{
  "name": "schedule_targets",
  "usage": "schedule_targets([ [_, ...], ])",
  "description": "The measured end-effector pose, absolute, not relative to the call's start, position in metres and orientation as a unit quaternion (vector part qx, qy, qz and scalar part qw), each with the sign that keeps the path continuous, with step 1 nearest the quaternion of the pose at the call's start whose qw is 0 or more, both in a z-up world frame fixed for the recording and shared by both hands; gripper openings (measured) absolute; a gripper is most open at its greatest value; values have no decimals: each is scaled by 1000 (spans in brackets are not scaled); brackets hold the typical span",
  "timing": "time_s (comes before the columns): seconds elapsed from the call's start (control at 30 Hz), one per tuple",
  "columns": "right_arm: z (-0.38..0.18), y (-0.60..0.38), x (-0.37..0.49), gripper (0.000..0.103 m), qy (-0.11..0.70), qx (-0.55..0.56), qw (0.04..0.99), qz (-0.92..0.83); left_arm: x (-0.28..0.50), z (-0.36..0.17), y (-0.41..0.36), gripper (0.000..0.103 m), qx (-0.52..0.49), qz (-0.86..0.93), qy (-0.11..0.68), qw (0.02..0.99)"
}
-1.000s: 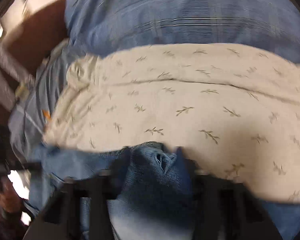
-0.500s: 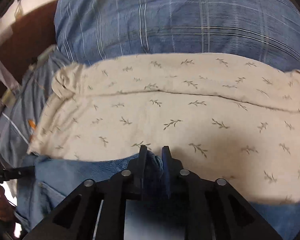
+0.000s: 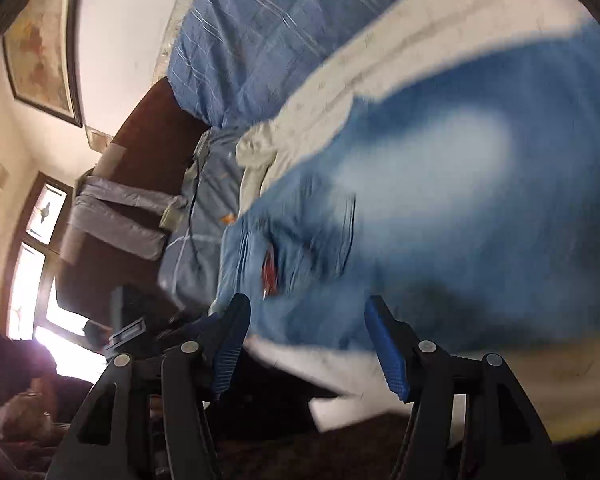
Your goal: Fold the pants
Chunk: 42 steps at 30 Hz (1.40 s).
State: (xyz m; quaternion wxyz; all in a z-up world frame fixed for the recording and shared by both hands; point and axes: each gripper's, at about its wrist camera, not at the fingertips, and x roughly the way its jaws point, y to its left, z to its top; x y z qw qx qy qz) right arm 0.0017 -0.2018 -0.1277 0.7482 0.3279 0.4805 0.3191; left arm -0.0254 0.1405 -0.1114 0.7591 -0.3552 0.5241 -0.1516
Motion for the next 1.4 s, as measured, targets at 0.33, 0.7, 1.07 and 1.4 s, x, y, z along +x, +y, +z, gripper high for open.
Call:
schedule_targets([
  [0.33,-175,-166,14,58,538,374,683,323,20,-136,122,17,-357,-143,545,744],
  [0.7,-155,-137,23,13,536,311,711,333,42,-100,122,12,-260,-124,507,812],
  [1.07,-145,-243,-12,44,517,334,759,214,41,-96,125,30,-249,-165,511,806],
  [1.4,-145,-449,-73,45,338,467,810,-106,38,-127,127,43,-272,-144,552,775],
])
